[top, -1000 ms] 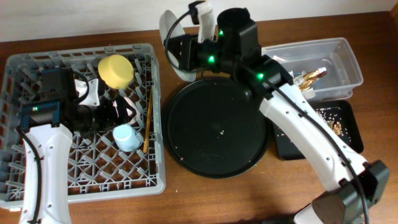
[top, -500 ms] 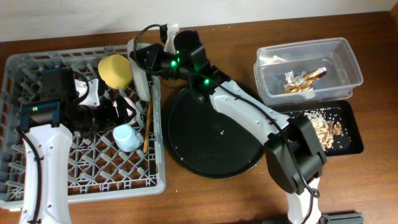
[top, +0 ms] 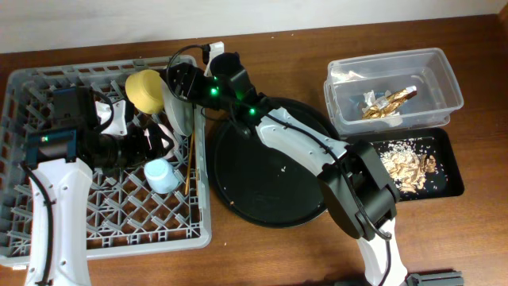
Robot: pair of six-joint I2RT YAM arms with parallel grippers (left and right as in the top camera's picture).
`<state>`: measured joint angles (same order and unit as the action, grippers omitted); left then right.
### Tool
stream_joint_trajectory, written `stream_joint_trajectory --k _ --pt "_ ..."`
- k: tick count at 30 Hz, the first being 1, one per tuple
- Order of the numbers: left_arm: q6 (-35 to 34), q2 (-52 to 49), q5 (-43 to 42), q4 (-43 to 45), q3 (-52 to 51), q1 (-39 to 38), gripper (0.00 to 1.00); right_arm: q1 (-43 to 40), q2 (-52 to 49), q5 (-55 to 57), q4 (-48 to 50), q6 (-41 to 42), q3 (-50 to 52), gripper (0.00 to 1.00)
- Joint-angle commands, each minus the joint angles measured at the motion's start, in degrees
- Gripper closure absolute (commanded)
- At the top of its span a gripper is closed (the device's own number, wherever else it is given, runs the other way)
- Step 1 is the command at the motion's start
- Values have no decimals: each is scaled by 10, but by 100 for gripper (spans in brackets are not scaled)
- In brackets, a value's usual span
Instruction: Sort waste into correct bins and load items into the dishwasher rack
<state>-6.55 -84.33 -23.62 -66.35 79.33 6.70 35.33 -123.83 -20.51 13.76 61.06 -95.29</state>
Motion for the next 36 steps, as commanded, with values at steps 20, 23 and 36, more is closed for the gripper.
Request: stream_joint_trajectory --k 20,23,36 --pt "-3 4 -6 1 7 -1 1 -181 223 180 -825 -538 3 1" --pt "-3 4 -6 1 7 -1 1 -181 223 180 -825 -537 3 1" --pt "-3 4 -6 1 7 -1 1 -259 478 255 -762 -577 10 1"
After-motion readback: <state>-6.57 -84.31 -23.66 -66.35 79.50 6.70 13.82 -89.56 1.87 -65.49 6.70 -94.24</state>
